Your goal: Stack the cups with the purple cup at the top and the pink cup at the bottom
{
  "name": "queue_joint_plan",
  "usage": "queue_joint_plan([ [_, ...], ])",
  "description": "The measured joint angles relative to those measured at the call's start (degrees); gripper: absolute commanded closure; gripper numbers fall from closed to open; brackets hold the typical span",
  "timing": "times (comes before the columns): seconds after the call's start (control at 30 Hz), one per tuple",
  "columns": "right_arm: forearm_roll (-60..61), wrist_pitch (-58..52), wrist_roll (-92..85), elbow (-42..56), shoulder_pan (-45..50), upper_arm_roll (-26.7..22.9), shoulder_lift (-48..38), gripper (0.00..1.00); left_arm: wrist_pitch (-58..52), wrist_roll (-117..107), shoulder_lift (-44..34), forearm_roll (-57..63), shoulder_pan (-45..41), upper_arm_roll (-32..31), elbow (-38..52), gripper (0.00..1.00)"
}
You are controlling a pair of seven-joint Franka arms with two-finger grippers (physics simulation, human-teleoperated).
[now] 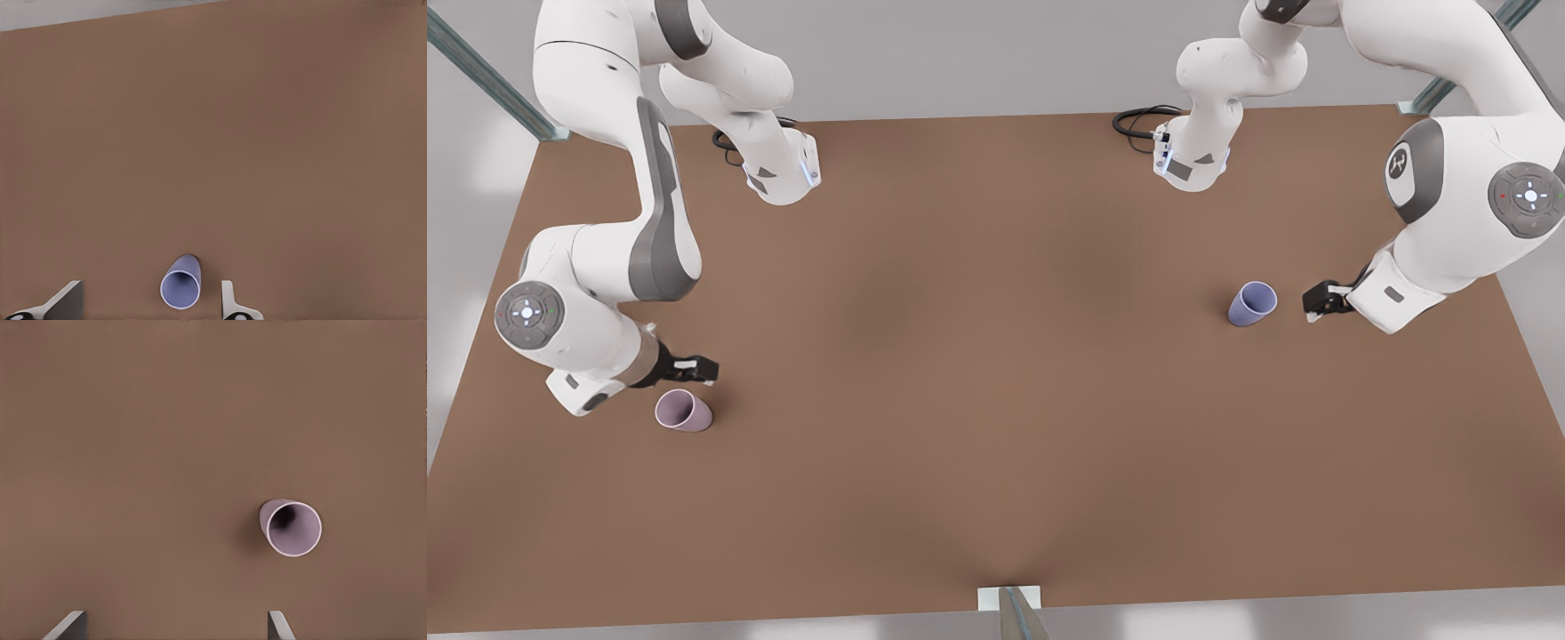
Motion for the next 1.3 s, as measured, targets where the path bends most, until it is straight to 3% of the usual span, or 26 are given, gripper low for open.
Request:
queue_joint_plan([
  [0.27,4.6,4.7,-1.6,-5.8,-3.9,-4.3,0.3,0.0,-0.1,0.3,0.1,-0.2,0.4,0.7,-0.2,0.0],
  [0.53,8.4,13.2,-13.3,-4.7,-10.9,-7.2,14.0,0.0,-0.4,0.7,1.1,-0.6,0.7,1.1,-0.1,0.0],
  [0.73,8.5,20.4,-22.3,-7.8,-11.8,-7.4,16.0,0.0,-0.5,0.9,1.2,-0.7,0.7,1.1,-0.1,0.0],
  [0.77,8.6,21.4,-23.6,-8.5,-11.9,-7.4,16.2,0.02,-0.5,0.9,1.2,-0.7,0.8,1.1,-0.1,0.0],
  [0.8,8.7,22.4,-24.8,-9.5,-12.0,-7.4,16.5,0.13,-0.5,0.9,1.3,-0.7,0.8,1.2,-0.1,0.0],
  [1.03,8.9,26.4,-32.0,-12.6,-12.0,-7.1,18.0,0.17,-0.5,1.1,1.6,-0.7,0.9,1.2,-0.1,0.0],
  [1.1,9.0,27.4,-33.7,-13.1,-12.0,-7.1,18.2,0.37,-0.5,1.1,1.8,-0.7,0.8,1.5,-0.1,0.0],
  [1.23,8.9,28.5,-36.7,-13.2,-12.1,-6.9,18.3,0.47,-0.4,1.2,1.9,-0.7,0.9,1.8,-0.1,0.0],
  [1.3,9.0,28.9,-37.9,-13.5,-12.1,-6.8,18.5,0.48,-0.4,1.2,1.9,-0.8,0.9,1.8,-0.1,0.0],
])
